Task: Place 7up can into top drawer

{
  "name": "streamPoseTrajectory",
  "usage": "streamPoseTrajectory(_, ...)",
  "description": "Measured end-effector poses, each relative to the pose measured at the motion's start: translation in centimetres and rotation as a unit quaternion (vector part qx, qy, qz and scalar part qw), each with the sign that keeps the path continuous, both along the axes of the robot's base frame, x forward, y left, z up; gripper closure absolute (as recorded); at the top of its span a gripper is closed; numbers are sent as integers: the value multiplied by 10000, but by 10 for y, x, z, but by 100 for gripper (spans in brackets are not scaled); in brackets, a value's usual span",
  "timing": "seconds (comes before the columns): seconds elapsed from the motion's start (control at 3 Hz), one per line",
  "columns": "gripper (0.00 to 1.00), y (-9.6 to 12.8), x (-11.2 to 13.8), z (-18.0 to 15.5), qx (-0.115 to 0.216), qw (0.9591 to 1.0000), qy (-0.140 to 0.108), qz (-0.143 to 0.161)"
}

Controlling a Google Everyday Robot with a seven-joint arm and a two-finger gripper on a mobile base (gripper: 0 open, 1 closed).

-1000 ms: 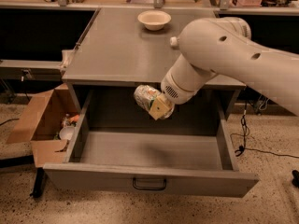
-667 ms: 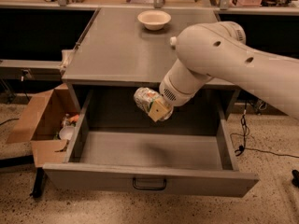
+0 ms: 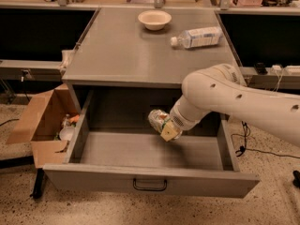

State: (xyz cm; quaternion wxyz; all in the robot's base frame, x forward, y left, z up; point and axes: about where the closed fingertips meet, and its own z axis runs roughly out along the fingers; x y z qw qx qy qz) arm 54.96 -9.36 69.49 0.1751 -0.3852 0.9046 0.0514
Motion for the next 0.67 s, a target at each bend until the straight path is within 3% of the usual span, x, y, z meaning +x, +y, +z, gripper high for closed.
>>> streamPoseTrajectory(0.33,100,-14,9,-37,-38,9999,7,-125)
streamPoseTrajectory(0.67,82,-30,25,-64,200,9992,97,-335)
